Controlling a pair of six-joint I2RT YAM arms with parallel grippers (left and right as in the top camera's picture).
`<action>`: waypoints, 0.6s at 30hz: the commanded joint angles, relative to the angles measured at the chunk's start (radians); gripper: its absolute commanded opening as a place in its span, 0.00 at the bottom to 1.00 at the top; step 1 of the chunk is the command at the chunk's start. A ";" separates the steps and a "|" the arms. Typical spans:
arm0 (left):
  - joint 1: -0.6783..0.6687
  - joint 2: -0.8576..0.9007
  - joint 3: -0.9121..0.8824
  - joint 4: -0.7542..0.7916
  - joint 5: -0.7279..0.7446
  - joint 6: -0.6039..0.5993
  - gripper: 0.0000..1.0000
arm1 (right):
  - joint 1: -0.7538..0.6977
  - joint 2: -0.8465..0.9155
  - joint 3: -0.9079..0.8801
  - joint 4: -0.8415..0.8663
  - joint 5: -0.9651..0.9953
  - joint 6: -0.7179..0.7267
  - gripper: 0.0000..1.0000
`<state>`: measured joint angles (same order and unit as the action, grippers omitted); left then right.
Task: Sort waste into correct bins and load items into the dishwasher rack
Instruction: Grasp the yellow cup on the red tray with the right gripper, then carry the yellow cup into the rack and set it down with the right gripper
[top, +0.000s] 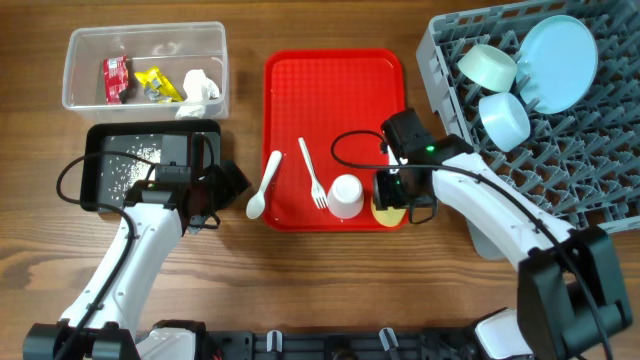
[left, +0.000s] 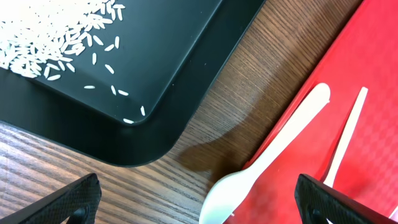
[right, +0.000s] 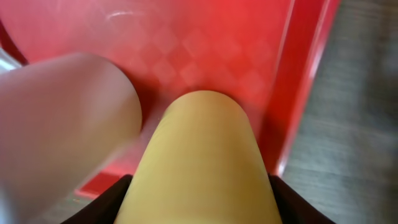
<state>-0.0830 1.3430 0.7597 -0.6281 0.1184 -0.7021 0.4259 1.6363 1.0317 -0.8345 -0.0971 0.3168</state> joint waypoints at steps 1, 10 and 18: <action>0.000 0.002 -0.004 0.000 0.004 -0.013 1.00 | 0.002 -0.100 0.102 -0.077 -0.002 -0.002 0.37; 0.000 0.002 -0.004 0.000 0.004 -0.013 1.00 | -0.031 -0.443 0.193 -0.289 0.244 0.039 0.39; 0.000 0.002 -0.004 0.000 0.004 -0.013 1.00 | -0.174 -0.721 0.165 -0.372 0.539 0.173 0.41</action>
<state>-0.0830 1.3430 0.7597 -0.6281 0.1181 -0.7021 0.3099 0.9894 1.2087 -1.2053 0.2607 0.4084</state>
